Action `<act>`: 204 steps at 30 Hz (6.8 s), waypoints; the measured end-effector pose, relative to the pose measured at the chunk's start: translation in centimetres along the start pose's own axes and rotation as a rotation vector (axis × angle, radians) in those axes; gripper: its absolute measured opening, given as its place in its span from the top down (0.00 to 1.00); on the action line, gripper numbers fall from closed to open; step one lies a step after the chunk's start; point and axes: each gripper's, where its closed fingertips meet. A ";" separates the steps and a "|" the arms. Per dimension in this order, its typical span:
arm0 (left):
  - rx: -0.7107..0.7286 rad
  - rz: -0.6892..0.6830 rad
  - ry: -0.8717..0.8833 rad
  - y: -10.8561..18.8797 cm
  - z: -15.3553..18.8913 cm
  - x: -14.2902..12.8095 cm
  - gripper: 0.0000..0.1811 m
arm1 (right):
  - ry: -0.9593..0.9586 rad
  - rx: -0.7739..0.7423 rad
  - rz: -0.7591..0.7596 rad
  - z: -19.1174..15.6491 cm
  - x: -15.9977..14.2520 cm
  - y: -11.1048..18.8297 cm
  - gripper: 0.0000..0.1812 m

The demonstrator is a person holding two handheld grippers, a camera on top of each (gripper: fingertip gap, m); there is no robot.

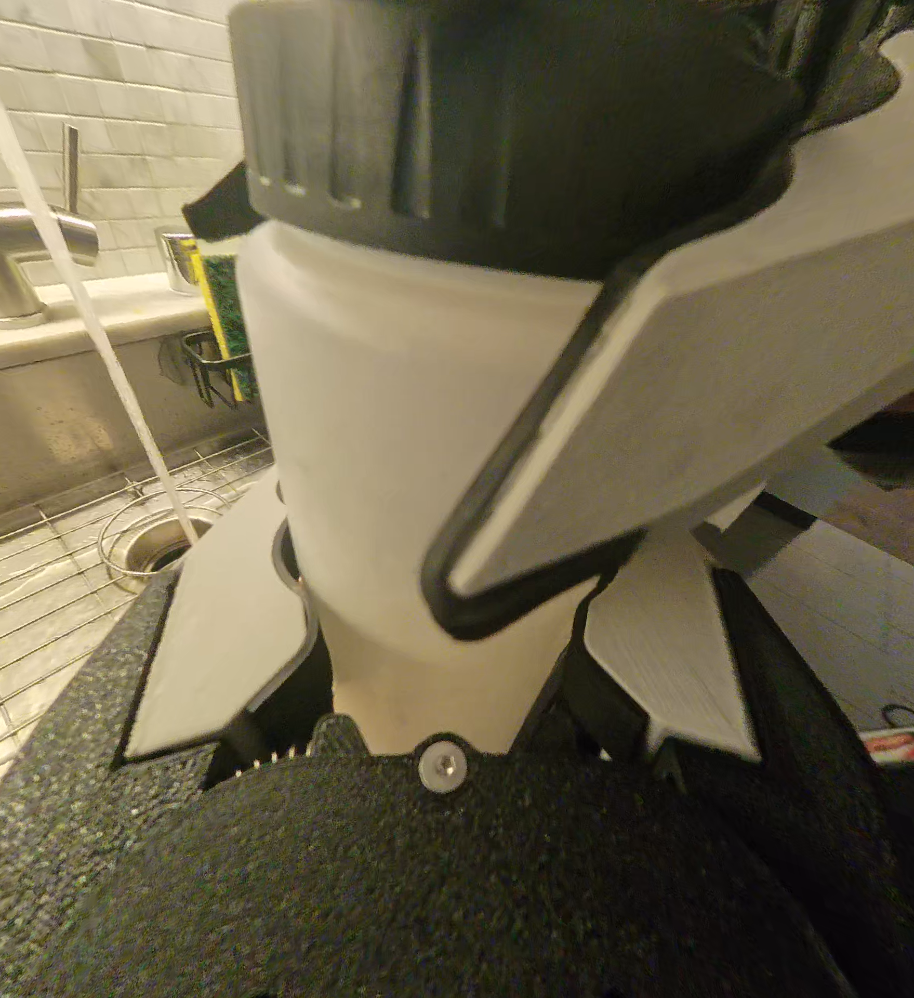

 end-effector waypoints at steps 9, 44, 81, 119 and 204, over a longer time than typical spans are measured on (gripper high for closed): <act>-0.173 0.065 -0.007 -1.6 0.1 4.6 0.38 | -0.059 -0.087 0.113 2.4 5.7 4.6 0.52; 0.404 -0.102 0.047 -1.9 -8.5 7.2 0.39 | -0.130 -0.856 0.373 40.7 4.8 22.9 0.51; 0.882 -0.238 0.209 29.1 -52.9 -7.0 0.42 | -0.245 -0.778 0.149 12.2 5.7 8.2 0.64; 0.382 -0.162 -0.192 9.9 -14.7 16.1 0.50 | 0.003 -0.004 0.218 -2.7 20.7 -3.8 0.51; -0.698 0.039 -0.182 13.2 -1.4 17.4 0.44 | 0.070 0.826 -0.067 -13.1 18.6 1.1 0.57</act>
Point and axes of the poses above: each gripper's, where its closed fingertips meet, y back along the fingers, x out of its top, z = x × y across the jaws, and after that the axes turned 14 degrees about -y, right-handed
